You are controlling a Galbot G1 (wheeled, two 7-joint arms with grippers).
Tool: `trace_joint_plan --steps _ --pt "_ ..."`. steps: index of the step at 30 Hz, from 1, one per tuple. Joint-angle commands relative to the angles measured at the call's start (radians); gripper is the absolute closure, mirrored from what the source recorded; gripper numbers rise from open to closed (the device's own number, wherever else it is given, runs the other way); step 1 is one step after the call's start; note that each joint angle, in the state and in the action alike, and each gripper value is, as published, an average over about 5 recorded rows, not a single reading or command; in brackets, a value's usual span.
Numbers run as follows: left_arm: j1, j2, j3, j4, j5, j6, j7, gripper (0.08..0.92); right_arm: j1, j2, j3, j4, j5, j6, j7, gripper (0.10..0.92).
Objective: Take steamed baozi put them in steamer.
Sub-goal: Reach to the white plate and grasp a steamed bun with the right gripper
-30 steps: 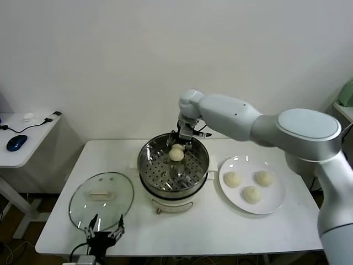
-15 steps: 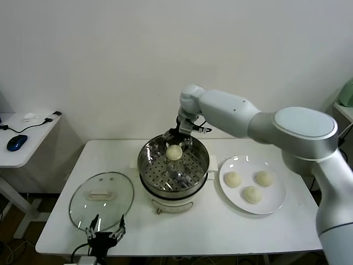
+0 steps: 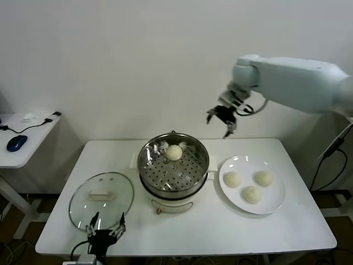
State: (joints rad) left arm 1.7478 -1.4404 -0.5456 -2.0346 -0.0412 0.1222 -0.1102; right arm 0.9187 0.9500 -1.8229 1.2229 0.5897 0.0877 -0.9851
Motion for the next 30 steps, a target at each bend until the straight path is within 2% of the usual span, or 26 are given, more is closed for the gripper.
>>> trace_joint_plan --steps 1,5,13,21,30 --pt "-0.002 0.004 0.000 0.000 -0.001 0.001 0.000 0.177 -0.025 -0.272 -0.111 0.246 0.146 -0.377 0.116 0.203" --pt "-0.001 0.002 -0.005 -0.002 -0.002 0.001 0.000 0.177 -0.213 -0.257 0.018 0.183 0.076 -0.418 0.166 0.203" --pt "0.012 -0.006 -0.014 -0.004 0.000 0.002 0.000 0.177 -0.504 -0.149 0.237 -0.048 -0.034 -0.419 0.185 0.203" --pt "0.019 -0.009 -0.016 0.005 0.002 -0.003 -0.001 0.177 -0.647 -0.070 0.374 -0.204 -0.065 -0.404 0.214 0.203" --pt "0.020 -0.011 -0.013 0.011 0.002 -0.003 -0.002 0.177 -0.694 -0.014 0.426 -0.271 -0.063 -0.386 0.226 0.211"
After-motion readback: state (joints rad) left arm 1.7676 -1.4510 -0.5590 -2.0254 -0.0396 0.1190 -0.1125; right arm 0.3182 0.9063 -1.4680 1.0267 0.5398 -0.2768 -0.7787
